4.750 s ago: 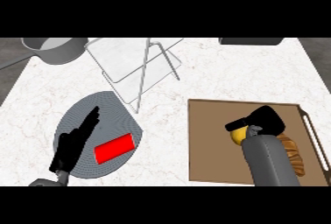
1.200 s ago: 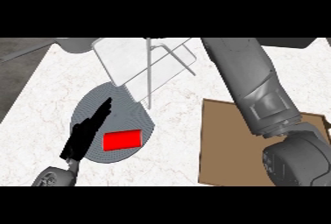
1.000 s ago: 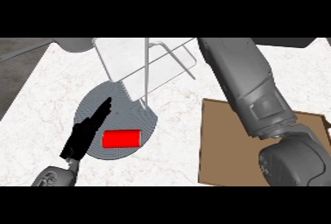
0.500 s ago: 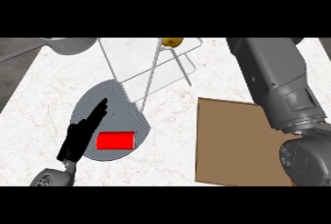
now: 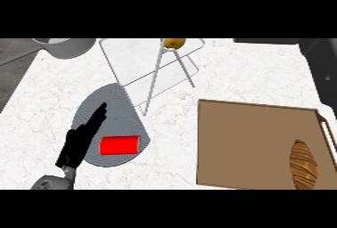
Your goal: Pick the lemon from the tray and place it in the tiered shelf
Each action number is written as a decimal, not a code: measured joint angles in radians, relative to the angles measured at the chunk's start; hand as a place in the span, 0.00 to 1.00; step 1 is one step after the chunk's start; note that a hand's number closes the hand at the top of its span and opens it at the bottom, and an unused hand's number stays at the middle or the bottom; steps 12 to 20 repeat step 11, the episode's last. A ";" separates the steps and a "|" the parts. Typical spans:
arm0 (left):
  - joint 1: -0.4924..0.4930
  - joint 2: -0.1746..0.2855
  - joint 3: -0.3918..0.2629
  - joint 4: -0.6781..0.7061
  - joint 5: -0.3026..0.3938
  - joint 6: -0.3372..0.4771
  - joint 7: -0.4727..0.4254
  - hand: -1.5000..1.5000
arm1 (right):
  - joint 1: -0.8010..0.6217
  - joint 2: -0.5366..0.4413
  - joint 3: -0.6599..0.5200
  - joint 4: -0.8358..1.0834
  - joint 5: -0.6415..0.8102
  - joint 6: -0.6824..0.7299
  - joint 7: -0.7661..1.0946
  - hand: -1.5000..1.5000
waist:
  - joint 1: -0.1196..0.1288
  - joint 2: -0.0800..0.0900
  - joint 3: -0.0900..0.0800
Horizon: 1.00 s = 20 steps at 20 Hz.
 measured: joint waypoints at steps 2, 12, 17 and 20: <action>0.009 -0.003 0.000 0.000 -0.004 0.000 -0.010 0.50 | 0.029 -0.039 0.001 0.008 -0.003 0.054 -0.032 0.00 | 0.001 0.000 0.000; 0.001 -0.005 0.003 -0.011 -0.009 -0.012 0.010 0.50 | 0.084 -0.159 0.027 0.044 0.007 0.220 -0.119 0.00 | 0.011 0.003 0.001; 0.001 -0.005 0.003 -0.011 -0.009 -0.012 0.010 0.50 | 0.084 -0.159 0.027 0.044 0.007 0.220 -0.119 0.00 | 0.011 0.003 0.001; 0.001 -0.005 0.003 -0.011 -0.009 -0.012 0.010 0.50 | 0.084 -0.159 0.027 0.044 0.007 0.220 -0.119 0.00 | 0.011 0.003 0.001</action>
